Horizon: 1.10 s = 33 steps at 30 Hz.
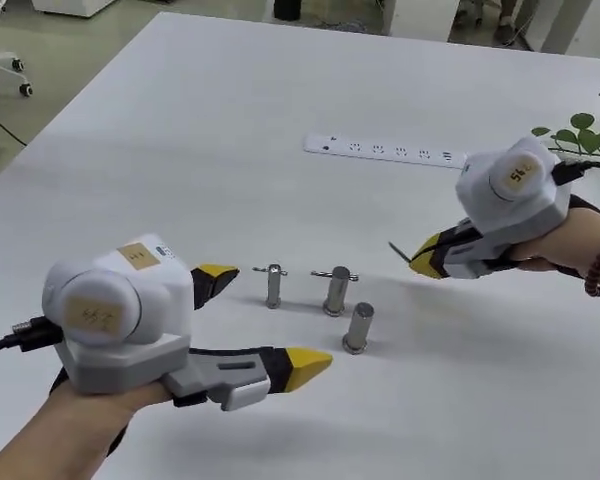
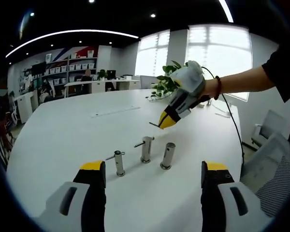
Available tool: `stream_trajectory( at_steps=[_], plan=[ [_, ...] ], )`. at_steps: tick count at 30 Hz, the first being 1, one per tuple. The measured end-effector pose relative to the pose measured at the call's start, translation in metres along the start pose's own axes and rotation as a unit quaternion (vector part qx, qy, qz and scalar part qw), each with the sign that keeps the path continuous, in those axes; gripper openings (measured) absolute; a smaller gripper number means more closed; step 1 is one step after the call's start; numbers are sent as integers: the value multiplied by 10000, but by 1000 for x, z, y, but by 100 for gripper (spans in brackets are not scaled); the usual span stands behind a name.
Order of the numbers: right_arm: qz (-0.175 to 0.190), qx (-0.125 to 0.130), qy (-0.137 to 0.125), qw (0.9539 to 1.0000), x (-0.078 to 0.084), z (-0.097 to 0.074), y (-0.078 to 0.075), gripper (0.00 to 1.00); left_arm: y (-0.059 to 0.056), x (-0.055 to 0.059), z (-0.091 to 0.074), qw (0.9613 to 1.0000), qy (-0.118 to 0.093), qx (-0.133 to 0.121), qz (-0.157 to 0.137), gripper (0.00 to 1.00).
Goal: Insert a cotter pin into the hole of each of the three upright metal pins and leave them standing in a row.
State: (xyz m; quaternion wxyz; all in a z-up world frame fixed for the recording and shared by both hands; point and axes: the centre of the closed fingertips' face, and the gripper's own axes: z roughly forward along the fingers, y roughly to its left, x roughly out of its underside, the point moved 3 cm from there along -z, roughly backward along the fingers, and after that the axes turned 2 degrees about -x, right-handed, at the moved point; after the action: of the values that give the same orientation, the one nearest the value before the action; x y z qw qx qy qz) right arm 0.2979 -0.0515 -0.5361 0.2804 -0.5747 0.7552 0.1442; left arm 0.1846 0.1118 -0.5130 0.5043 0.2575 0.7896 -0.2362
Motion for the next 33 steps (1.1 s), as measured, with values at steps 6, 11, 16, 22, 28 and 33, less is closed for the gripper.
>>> stream_trajectory(
  at_steps=[6, 11, 16, 22, 28, 33],
  plan=[
    [-208, -51, -245, 9995, -13, -11, 19, 0, -6, -4, 1, 9998, 11, 156, -76, 67],
    [-394, -88, -470, 9981, -26, -20, 33, 0, -8, -10, 2, 9997, 2, 227, -121, 61],
    [-610, -154, -670, 9958, -37, -26, 49, 0, -10, -14, 2, 9993, 7, 301, -216, 56],
    [-773, -285, -815, 9933, -45, -30, 66, 0, -14, -14, 3, 9974, 217, 455, -513, 48],
    [-908, -391, -975, 9903, -51, -31, 83, 0, -18, -16, 4, 9963, 273, 567, -591, 41],
    [-1187, -534, -1018, 9863, -52, -30, 98, 0, -22, -16, 7, 9942, 343, 707, -728, 30]
  ],
)
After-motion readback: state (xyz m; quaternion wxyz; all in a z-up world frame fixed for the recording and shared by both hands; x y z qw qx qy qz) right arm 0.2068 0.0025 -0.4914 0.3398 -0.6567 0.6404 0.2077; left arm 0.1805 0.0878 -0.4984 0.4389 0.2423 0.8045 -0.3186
